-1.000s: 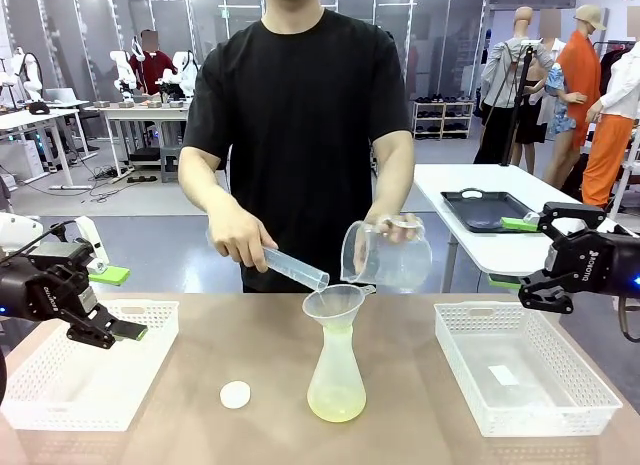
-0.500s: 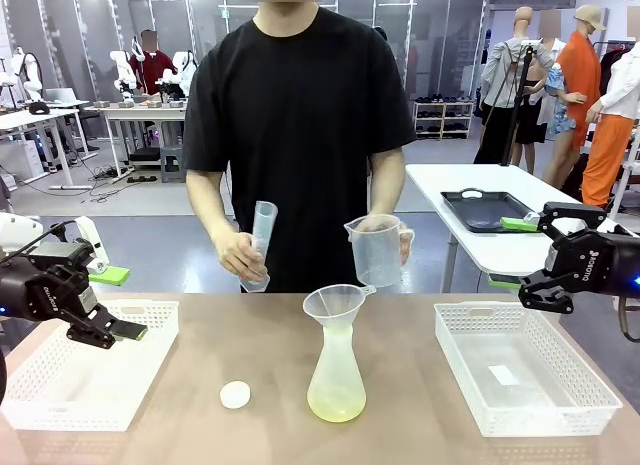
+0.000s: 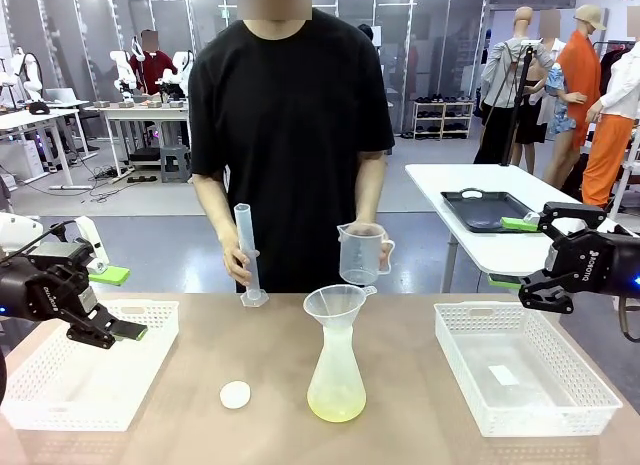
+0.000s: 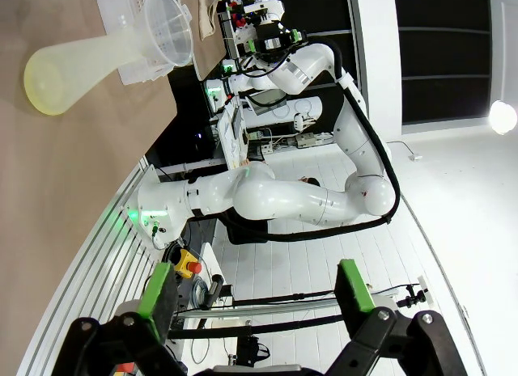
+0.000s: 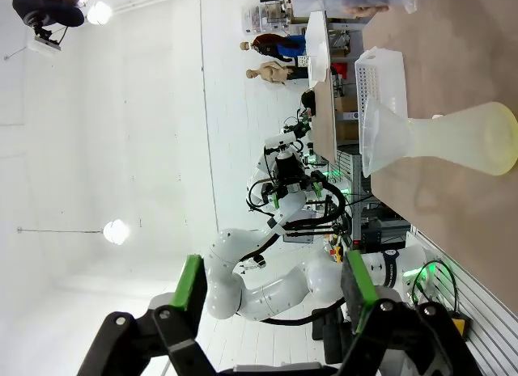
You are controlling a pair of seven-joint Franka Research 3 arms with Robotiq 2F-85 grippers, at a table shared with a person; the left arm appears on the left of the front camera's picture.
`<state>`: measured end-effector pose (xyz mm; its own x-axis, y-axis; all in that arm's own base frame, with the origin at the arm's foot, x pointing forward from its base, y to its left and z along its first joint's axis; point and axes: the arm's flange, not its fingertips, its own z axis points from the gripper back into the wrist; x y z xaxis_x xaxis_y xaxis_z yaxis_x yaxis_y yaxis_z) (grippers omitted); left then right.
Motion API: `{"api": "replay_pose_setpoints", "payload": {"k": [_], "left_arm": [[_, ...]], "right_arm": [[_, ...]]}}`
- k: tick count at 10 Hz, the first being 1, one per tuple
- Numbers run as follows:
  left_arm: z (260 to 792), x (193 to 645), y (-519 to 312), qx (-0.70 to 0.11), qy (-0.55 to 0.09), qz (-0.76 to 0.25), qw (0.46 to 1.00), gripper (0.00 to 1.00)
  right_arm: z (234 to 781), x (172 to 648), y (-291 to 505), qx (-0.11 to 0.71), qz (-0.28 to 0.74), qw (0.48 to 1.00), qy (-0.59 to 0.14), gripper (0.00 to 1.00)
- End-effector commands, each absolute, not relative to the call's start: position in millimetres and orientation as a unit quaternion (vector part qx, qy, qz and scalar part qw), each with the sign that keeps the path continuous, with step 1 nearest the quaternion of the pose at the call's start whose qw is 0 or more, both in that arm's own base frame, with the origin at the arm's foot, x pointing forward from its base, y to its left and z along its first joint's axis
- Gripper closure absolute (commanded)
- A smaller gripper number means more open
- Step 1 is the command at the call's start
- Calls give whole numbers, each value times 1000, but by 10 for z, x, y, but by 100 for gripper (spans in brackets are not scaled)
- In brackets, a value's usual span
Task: Prepare the solutions needed for the experiment.
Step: Once the solution is in the Big flask , pick up the Plastic Funnel and place it back into the right Organizing basket.
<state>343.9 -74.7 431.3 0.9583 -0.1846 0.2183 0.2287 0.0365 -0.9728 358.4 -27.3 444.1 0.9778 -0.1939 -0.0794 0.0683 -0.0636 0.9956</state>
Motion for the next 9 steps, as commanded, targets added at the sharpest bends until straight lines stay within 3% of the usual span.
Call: {"api": "replay_pose_setpoints", "payload": {"k": [1,9], "left_arm": [[4353,3434,-754,-680,-18,-144,719,0],[4353,3434,-754,-680,-18,-144,719,0]], "right_arm": [[4466,3571,-275,722,-93,684,-45,16],[4466,3571,-275,722,-93,684,-45,16]]}}
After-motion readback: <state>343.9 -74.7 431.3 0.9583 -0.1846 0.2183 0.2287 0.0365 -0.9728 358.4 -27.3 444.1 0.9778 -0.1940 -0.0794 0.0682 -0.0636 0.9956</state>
